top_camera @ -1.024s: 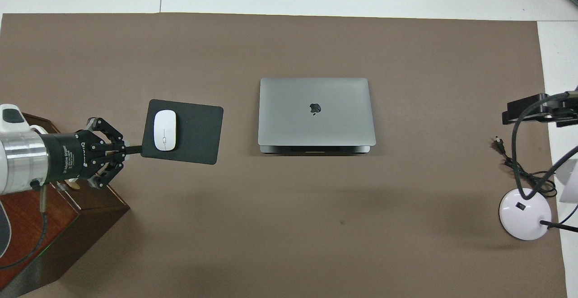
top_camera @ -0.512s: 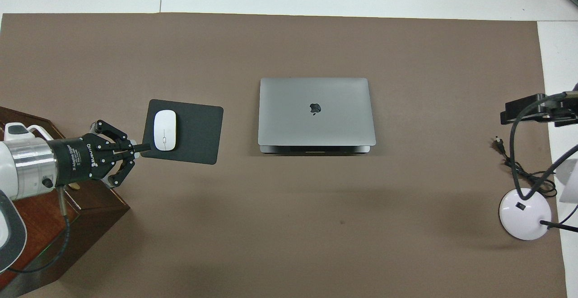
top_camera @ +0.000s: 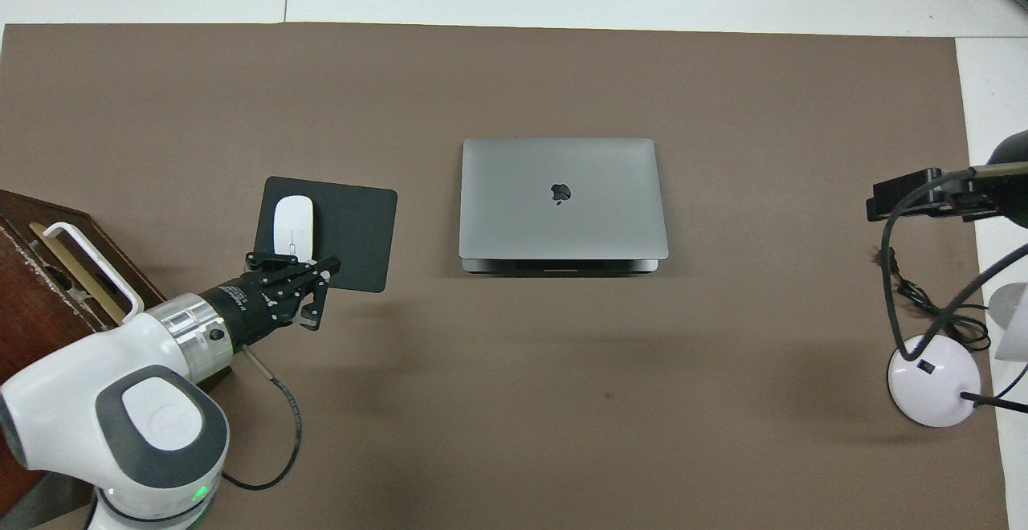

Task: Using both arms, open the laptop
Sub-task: 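Move the left gripper to the laptop's near edge while the right gripper approaches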

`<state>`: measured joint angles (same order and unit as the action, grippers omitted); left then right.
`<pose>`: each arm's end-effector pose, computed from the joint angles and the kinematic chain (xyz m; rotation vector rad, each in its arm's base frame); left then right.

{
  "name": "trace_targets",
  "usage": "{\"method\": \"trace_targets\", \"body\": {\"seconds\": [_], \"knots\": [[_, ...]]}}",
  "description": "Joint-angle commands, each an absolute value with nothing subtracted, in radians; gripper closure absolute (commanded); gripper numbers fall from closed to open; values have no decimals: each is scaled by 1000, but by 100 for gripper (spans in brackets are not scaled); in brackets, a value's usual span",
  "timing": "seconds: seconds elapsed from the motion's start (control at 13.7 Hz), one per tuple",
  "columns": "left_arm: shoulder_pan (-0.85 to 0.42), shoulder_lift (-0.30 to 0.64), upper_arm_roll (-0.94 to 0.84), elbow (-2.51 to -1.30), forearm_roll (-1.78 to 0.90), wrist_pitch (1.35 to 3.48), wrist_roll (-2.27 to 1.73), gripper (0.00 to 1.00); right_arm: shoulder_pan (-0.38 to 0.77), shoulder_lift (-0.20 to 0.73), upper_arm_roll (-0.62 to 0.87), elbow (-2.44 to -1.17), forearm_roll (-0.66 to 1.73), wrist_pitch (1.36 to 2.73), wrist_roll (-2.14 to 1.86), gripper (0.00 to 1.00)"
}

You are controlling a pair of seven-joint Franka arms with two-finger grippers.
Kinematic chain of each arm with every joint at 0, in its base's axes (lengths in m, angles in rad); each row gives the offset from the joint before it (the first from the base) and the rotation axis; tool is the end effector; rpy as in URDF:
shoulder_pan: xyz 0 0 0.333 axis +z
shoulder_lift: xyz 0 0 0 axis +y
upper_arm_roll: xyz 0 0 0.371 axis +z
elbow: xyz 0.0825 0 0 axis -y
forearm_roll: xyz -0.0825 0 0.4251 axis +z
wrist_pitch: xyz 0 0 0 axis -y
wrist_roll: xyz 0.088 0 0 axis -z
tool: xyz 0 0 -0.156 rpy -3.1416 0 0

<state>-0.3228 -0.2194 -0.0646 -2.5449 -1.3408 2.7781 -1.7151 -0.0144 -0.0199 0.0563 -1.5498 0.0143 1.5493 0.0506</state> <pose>0.4721 -0.1641 0.3652 0.7481 2.3024 -0.5401 0.5869 0.0272 0.6511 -3.1274 0.0129 -0.0293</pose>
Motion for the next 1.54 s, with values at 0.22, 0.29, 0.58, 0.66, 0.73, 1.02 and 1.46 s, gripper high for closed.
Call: {"method": "trace_targets", "body": {"seconds": [0.22,0.29,0.58,0.66,0.73,1.02,1.46], "knots": [[-526,-43,-54,-2471,-1583,3008,-1729,100,54,-87,58,-1658,21,1575,67,0],[-538,-10,-54,-2453,-1612,3013,-1727,100,66,-92,58,-1667,21,1577,71,0],[-594,86,-51,-2373,-1672,3045,-1727,100,107,-121,58,-1742,21,1635,66,0],[-601,107,-51,-2355,-1675,3050,-1726,100,124,-133,58,-1764,21,1658,64,0],[-615,132,-51,-2329,-1686,3063,-1727,100,130,-133,58,-1776,21,1666,64,0],[-652,212,-51,-2255,-1693,3094,-1726,100,170,-147,60,-1824,21,1713,58,0],[-716,285,-51,-2177,-1718,3142,-1726,100,245,-161,60,-1904,12,1799,-25,0]]}}
